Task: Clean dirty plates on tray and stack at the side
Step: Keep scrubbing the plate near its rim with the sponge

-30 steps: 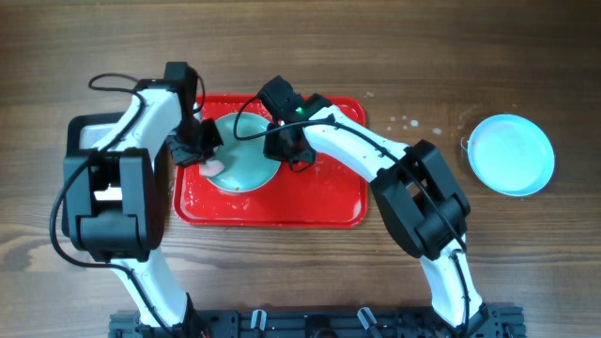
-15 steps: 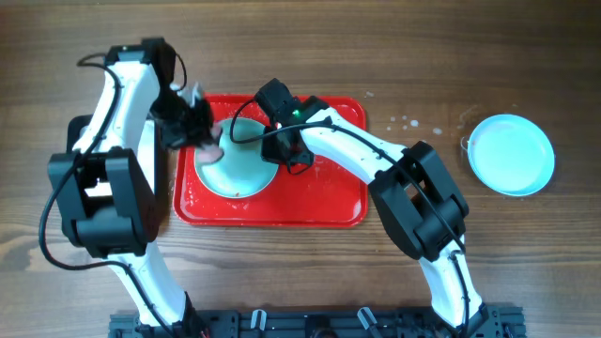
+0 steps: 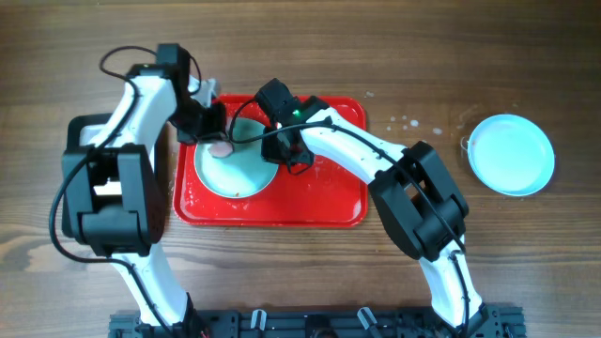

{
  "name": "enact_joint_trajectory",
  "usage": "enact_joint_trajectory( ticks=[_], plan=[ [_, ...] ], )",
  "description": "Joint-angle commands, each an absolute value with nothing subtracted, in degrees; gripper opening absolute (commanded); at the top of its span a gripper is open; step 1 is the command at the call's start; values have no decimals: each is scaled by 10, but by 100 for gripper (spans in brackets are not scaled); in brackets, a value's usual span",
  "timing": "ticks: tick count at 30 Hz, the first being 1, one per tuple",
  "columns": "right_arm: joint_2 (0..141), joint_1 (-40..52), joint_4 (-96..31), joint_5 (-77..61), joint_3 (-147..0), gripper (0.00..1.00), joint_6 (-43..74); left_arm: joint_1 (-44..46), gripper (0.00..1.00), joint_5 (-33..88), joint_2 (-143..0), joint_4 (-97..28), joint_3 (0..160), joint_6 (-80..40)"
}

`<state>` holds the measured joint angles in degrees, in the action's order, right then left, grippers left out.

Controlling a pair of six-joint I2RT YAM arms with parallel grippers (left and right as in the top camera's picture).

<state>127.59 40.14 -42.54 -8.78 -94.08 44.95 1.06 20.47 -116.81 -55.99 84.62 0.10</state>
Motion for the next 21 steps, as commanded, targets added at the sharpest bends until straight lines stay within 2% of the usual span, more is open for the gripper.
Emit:
enact_joint_trajectory(
  ticks=[1,6,14,21],
  plan=[
    [1327,398,-433,-50,-907,4,450,31,4,154,-1176,-524,790,34],
    [1327,398,-434,-50,-907,4,450,27,4,126,-1178,-460,741,13],
    [1327,398,-432,-52,-907,4,450,12,4,-117,-1183,-441,733,-53],
    [1327,398,-431,-52,-907,4,450,1,4,-220,-1191,-435,733,-82]
  ],
)
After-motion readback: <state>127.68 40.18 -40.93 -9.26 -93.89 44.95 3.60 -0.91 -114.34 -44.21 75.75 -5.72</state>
